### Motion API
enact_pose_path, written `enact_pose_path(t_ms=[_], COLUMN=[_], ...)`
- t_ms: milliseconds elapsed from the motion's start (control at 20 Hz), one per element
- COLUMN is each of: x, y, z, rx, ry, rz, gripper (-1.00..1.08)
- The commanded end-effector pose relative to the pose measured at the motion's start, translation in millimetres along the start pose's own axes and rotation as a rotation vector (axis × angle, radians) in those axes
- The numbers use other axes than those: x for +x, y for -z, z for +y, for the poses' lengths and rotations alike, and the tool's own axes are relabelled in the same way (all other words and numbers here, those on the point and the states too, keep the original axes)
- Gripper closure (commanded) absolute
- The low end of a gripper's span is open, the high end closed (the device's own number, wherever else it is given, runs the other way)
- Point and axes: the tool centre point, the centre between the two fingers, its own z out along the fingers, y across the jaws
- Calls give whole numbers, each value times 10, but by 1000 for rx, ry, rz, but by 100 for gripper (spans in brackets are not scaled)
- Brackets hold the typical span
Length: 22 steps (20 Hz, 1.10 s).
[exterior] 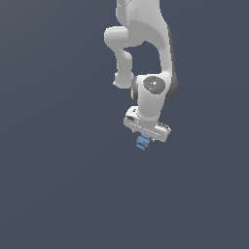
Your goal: Pick up the object and move it to a goal position.
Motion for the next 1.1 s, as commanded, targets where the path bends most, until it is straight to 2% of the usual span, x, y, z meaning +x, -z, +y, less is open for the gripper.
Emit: enact_pose_path(t_ms=[0, 500, 1050], x=[-30, -59, -68], y=[-25, -76, -509], z=[-22, -41, -37], rx=[1, 1, 1], ry=[-22, -37, -40], rz=[1, 1, 2], gripper=[-92, -92, -92])
